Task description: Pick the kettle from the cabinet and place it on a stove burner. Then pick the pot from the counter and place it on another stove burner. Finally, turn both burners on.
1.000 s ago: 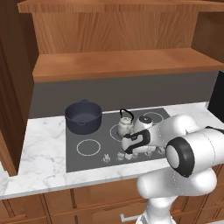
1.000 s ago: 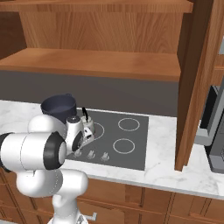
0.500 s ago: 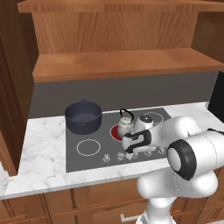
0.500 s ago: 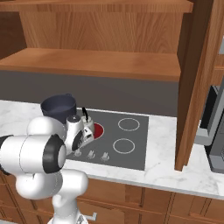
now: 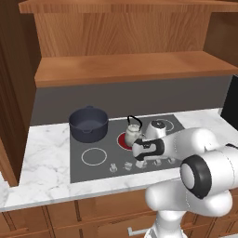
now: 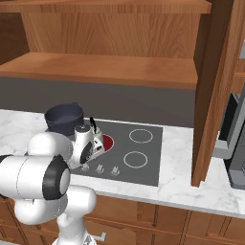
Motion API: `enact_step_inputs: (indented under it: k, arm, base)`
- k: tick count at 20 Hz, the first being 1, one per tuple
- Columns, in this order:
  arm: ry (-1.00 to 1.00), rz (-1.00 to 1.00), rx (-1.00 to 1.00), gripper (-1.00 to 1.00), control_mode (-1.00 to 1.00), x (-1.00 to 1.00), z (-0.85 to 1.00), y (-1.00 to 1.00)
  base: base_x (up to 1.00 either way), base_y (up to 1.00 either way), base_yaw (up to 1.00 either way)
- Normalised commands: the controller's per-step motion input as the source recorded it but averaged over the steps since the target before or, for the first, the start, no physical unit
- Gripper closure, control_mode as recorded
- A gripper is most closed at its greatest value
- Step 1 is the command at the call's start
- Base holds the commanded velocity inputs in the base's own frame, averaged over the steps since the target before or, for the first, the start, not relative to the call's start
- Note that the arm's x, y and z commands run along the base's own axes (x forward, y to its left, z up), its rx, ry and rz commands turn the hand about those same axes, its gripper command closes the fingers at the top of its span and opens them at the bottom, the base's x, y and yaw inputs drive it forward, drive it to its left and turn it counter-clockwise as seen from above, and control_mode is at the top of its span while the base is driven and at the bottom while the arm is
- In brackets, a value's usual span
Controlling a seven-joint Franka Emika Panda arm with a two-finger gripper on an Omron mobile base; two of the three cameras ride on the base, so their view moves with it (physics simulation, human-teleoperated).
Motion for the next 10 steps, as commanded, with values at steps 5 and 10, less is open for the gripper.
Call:
enact_step_inputs:
  k: [5,10]
  arm:
    - [0.0,0.0,0.0,-1.0,-1.0,-0.24,-0.11,-0.06]
    - [0.0,0.0,0.0,-1.0,-1.0,-0.14,-0.02,-0.02]
  base:
    - [0.0,0.0,0.0]
    - [0.0,0.0,0.0]
